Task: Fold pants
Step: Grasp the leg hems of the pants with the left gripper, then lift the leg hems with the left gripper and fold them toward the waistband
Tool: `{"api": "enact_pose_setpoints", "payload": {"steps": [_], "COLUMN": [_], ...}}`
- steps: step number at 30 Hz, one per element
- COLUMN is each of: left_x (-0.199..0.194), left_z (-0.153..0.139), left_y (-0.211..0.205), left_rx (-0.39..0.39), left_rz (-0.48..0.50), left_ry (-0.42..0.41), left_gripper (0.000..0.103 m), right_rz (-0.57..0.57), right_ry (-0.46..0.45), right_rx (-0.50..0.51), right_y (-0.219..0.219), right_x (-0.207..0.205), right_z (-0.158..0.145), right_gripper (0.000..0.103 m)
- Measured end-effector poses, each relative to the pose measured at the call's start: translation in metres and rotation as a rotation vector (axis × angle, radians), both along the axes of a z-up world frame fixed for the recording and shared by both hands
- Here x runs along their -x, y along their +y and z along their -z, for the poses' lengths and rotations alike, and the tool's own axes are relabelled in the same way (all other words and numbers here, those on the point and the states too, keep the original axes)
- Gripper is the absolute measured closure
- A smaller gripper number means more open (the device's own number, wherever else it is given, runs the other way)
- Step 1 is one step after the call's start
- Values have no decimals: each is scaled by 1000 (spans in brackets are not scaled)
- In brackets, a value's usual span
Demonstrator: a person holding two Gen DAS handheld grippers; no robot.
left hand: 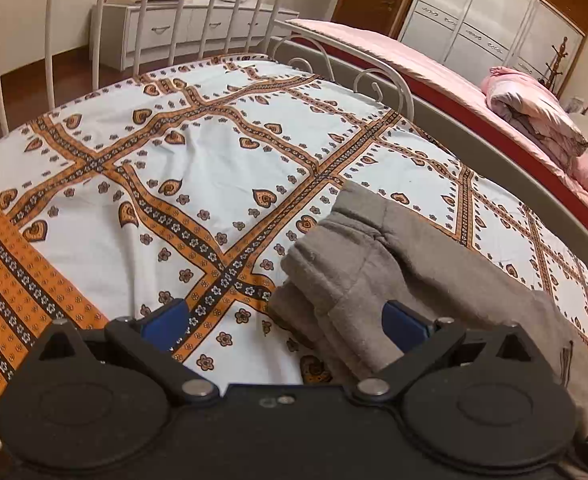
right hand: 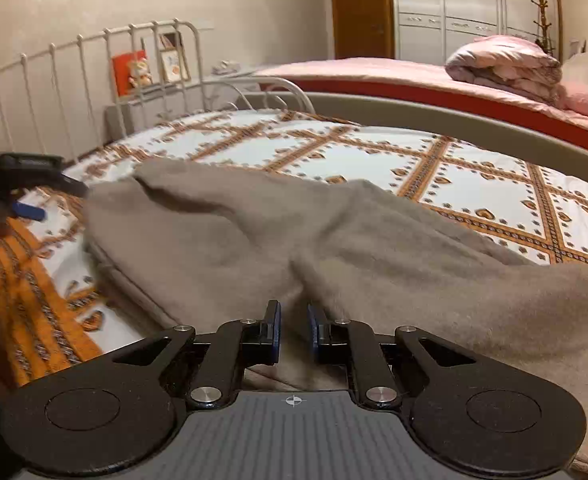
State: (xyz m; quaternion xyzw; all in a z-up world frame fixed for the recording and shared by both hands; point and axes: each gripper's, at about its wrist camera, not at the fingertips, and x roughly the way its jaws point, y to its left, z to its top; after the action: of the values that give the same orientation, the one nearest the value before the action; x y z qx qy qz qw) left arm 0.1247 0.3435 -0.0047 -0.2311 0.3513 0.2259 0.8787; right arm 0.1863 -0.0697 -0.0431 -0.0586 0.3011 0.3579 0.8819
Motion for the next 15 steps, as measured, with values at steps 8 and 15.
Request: {"api": "enact_pose_setpoints", "payload": {"steps": [8,15], "left_x": [2,10], "left_z": [13,18], "left_y": [6,12], "left_rx": [29,42], "left_rz": [6,5], "left_ry": [88,113], "left_gripper": [6,6], "right_rz": [-30,7], "right_ry": [-61,-25], "right_rx": [55,179], "right_y": [5,24], "right_x": [5,-15], "right_z": [-1,25], "right_gripper": [37,79]}}
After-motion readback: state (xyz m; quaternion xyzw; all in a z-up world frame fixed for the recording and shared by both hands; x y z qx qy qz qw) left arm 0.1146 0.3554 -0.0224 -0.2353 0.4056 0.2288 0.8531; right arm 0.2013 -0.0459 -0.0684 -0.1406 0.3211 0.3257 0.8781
